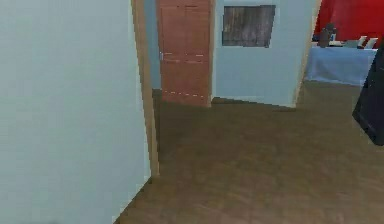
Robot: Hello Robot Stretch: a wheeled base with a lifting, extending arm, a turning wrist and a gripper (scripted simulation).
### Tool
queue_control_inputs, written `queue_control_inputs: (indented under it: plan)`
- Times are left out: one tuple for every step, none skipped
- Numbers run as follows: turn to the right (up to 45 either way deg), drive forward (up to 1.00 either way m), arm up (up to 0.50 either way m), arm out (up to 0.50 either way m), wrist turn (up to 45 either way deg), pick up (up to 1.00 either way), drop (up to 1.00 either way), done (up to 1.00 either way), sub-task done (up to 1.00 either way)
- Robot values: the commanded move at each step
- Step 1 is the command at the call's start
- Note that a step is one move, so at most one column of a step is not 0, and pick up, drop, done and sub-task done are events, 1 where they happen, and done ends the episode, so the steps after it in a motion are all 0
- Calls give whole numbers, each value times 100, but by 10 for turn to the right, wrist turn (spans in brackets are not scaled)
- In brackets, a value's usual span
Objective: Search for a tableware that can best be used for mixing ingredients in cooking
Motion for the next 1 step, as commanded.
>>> queue_control_inputs:
  plan:
    - [0,100,0,0,0,0,0,0,0]
